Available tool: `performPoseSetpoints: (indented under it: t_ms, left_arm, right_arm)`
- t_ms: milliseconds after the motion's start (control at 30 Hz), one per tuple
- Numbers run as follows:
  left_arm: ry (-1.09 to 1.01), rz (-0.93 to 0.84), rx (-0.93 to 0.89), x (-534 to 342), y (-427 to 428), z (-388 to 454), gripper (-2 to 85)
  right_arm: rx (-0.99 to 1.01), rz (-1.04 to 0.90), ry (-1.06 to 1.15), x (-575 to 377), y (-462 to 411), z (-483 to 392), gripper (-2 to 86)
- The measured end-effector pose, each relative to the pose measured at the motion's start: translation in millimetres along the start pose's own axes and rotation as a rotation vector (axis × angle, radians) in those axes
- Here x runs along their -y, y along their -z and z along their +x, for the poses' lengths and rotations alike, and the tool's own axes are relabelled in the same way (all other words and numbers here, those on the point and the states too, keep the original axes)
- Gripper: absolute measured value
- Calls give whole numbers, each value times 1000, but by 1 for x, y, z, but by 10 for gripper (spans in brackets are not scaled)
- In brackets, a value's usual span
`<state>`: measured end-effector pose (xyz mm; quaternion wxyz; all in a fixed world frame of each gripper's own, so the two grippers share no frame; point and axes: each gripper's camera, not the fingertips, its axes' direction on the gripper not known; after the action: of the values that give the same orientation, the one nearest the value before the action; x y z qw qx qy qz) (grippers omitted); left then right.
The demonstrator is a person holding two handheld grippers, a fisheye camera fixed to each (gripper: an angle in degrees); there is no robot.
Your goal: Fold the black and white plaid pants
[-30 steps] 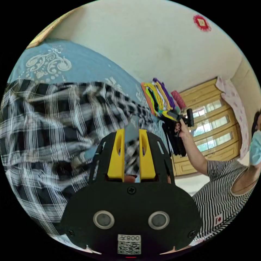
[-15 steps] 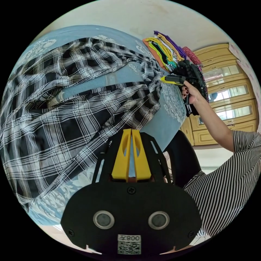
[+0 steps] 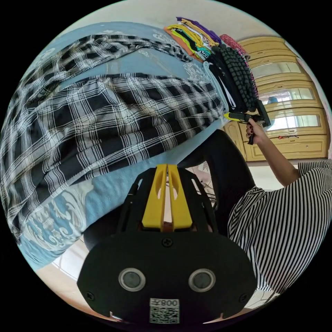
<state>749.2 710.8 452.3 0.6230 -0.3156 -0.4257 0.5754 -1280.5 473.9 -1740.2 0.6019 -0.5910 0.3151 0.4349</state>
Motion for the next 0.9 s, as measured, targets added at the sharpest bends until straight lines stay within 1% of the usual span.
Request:
performPoseSetpoints:
  t_ms: [67, 133, 200, 300, 400, 467, 500, 567, 600, 667, 800, 867, 900]
  left_arm:
    - [6, 37, -11, -19, 4, 3, 16]
    - [18, 71, -42, -33, 12, 2, 23]
    - [41, 111, -37, -49, 22, -2, 31]
    - [150, 158, -6, -80, 39, -22, 49]
    - [354, 267, -12, -125, 59, -56, 62]
    - [555, 400, -25, -173, 74, -86, 70]
    - [604, 437, -23, -187, 78, -93, 72]
    - [786, 572, 3, -236, 93, -119, 79]
    - [824, 602, 4, -248, 96, -124, 80]
    - [974, 716, 2, -289, 106, -146, 86]
    - [1140, 846, -16, -334, 114, -169, 86]
    - [1203, 902, -36, -354, 115, -179, 71]
    - [1214, 904, -40, -357, 115, -181, 64]
  right_arm:
    - [-38, 2, -19, -22, 4, 1, 7]
    - [-56, 48, 3, -38, 25, -13, 15]
    - [-79, 83, 32, -37, 41, -30, 27]
    - [-122, 91, 96, -19, 55, -65, 51]
    - [-162, 45, 87, -4, 51, -86, 55]
    - [-135, 44, 76, -6, 55, -93, 52]
    - [-134, 56, 67, -10, 60, -98, 51]
    - [-122, 60, 58, -16, 68, -104, 49]
    - [-116, 60, 52, -19, 73, -109, 48]
    - [-126, 57, 48, -23, 81, -118, 47]
    - [-149, 78, 106, -34, 107, -167, 50]
    - [-140, 89, 198, -40, 114, -209, 52]
    - [-130, 78, 286, -46, 112, -244, 53]
